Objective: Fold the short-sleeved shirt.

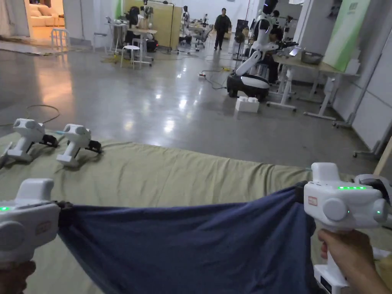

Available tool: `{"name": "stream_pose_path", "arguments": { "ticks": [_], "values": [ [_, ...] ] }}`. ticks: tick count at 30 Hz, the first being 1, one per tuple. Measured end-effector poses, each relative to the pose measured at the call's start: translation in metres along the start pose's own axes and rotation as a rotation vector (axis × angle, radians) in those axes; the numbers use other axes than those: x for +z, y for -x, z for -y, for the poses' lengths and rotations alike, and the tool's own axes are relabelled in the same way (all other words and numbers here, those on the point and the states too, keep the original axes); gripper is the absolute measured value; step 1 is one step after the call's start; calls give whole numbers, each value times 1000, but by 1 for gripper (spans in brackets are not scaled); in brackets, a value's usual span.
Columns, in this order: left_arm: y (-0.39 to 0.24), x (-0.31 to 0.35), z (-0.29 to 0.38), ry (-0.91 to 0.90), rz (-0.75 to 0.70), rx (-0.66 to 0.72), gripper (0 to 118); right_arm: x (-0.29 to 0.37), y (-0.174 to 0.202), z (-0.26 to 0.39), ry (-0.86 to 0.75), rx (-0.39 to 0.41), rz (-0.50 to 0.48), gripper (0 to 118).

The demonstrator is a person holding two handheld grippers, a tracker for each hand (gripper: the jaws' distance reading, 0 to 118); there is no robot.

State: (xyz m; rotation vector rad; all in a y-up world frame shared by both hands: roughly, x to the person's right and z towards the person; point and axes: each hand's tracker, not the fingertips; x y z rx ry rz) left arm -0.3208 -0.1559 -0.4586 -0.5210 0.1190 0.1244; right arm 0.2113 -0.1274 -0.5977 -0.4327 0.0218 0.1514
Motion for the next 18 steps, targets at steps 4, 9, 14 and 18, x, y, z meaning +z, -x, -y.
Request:
{"name": "stream_pose_path", "arguments": {
  "ticks": [4, 9, 14, 18],
  "values": [
    [-23, 1, -61, -69, 26, -31, 6, 28, -26, -37, -86, -56, 56, 9],
    [-47, 4, -125, -128, 42, -81, 6, 46, -49, -80, -146, -86, 110, 9],
    [-61, 1, -171, -171, 24, -113, 6, 60, -57, -118, -202, -104, 160, 9],
    [-64, -8, -202, -186, 22, -111, 6, 64, -53, -142, -239, -67, 186, 9]
  ]
}}
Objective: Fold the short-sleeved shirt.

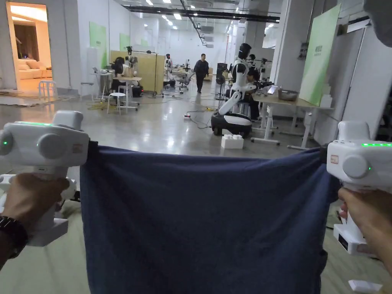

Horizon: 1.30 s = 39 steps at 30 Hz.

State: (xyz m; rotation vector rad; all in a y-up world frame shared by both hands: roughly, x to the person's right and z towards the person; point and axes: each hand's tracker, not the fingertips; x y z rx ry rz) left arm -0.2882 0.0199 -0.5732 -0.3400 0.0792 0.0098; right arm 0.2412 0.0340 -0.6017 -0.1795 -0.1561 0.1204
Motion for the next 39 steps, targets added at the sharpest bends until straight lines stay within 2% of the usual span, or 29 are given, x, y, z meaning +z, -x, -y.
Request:
{"name": "stream_pose_path", "arguments": {
  "ticks": [7, 15, 21, 32, 39],
  "values": [
    [1, -14, -45, -47, -14, 1, 6, -7, 3, -43, -44, -24, 18, 9],
    [5, -21, -73, -92, -34, 41, 6, -6, 9, -71, -112, 24, 26, 9],
    [3, -27, -45, -67, -37, 3, 6, -5, 14, -36, -88, 57, 27, 9],
    [5, 1, 58, -19, 4, -27, 6, 23, 6, 71, 35, 79, -13, 9],
    [6, 60, 97, -33, 35, -28, 6, 82, 0, 102, 35, 123, -22, 9]
  ]
}}
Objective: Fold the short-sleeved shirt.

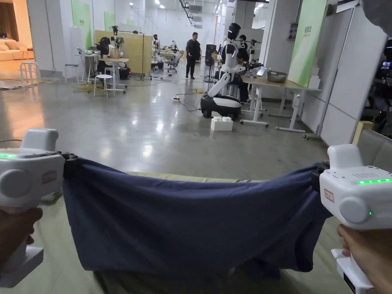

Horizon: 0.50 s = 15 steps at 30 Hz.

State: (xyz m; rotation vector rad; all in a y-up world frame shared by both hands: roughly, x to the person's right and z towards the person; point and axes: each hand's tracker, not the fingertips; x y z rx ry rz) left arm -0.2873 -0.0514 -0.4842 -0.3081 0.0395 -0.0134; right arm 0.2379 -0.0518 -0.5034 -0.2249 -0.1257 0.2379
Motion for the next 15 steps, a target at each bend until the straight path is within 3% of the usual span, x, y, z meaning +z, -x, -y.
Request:
{"name": "stream_pose_path", "arguments": {
  "ticks": [15],
  "values": [
    [20, 112, 167, 165, 35, 78, 6, 137, 1, 161, 201, -80, -61, 9]
  ]
}}
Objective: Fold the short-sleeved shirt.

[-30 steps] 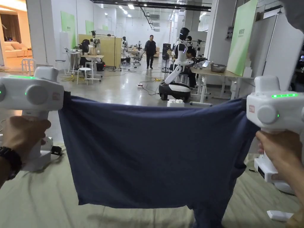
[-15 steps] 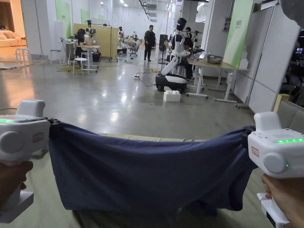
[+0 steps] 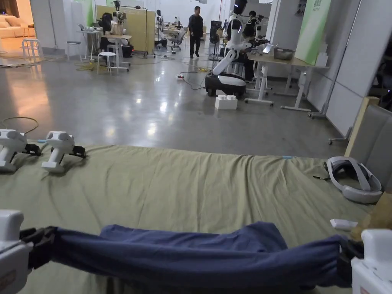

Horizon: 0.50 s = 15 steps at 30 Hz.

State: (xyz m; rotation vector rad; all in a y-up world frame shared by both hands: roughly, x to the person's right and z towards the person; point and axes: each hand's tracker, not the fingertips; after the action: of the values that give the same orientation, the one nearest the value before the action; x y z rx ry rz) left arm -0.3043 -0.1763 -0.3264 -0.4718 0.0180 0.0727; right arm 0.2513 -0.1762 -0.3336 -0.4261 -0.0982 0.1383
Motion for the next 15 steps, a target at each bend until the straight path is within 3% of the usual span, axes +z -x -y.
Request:
{"name": "stream_pose_path", "arguments": {
  "ticks": [4, 7, 15],
  "values": [
    [6, 5, 45, 100, 8, -4, 6, 11, 1, 46, 98, 4, -37, 9],
    [12, 1, 75, 186, 19, 0, 6, 9, 1, 75, 173, 60, -43, 9],
    [13, 5, 124, 352, 34, 12, 6, 10, -3, 127, 346, 58, -70, 9]
  ]
}}
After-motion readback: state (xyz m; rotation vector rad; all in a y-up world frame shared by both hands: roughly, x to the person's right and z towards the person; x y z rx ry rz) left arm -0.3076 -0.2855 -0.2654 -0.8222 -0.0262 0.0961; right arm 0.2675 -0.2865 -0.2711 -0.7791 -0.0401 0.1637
